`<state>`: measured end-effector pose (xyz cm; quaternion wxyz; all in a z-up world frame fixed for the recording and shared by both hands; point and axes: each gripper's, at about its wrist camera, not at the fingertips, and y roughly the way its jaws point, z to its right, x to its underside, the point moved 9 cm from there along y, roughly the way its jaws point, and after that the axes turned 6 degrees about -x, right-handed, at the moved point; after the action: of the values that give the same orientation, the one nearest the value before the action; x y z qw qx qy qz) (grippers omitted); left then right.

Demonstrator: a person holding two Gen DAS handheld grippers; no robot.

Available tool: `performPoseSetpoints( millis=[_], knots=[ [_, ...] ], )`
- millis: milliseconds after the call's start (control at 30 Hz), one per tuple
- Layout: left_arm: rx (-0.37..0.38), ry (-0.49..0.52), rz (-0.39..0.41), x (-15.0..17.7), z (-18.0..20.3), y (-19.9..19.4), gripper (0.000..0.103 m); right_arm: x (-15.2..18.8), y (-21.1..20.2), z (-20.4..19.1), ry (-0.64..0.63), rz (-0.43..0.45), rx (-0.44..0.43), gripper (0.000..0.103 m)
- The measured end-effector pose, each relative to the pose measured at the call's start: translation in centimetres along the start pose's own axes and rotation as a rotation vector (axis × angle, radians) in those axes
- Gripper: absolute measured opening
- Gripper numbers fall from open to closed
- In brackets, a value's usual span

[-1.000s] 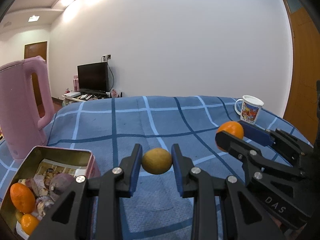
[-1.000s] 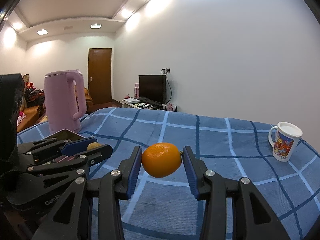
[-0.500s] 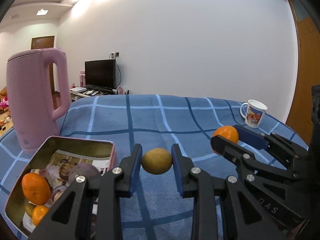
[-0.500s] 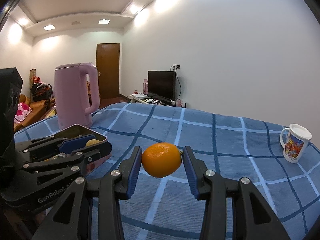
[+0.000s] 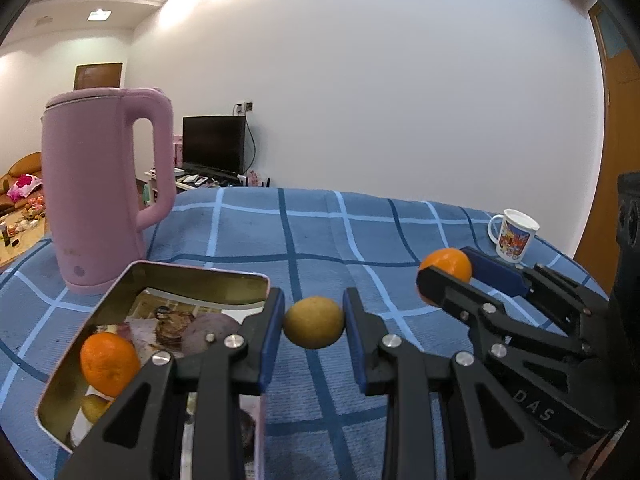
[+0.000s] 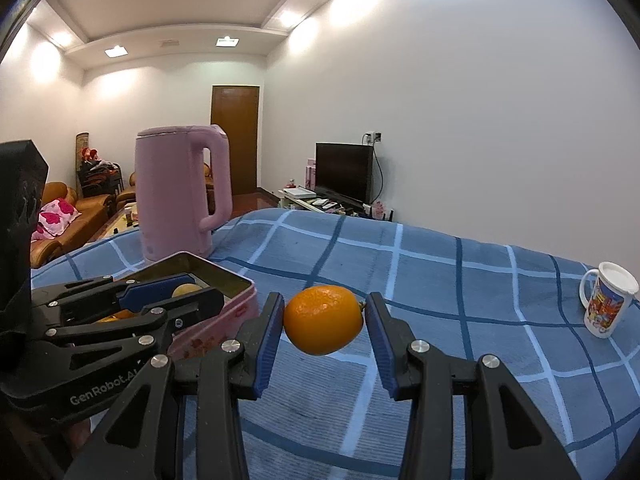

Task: Organize fruits
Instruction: 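Lift and carry the brown fruit with the left gripper toward the tin while the right carries the orange, then lower the brown fruit into the tin and open the left gripper while the right releases the orange there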

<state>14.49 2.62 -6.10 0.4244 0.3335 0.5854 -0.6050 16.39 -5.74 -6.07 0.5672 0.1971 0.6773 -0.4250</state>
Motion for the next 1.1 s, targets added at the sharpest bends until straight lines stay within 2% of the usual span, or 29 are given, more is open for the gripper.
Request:
performPoseSetpoints(
  millis=[467,1100],
  knots=[
    [-0.064,0.003,0.016,-0.7,-3.5,-2.2,0.032,-1.8,0.1,-3.6,-0.037,0.02,-0.06,0.044],
    [-0.137,-0.02,0.007,-0.5,-8.1,-2.8,0.032,-2.9,1.4,-7.8,-0.081,0.027,-0.131,0.044]
  ],
)
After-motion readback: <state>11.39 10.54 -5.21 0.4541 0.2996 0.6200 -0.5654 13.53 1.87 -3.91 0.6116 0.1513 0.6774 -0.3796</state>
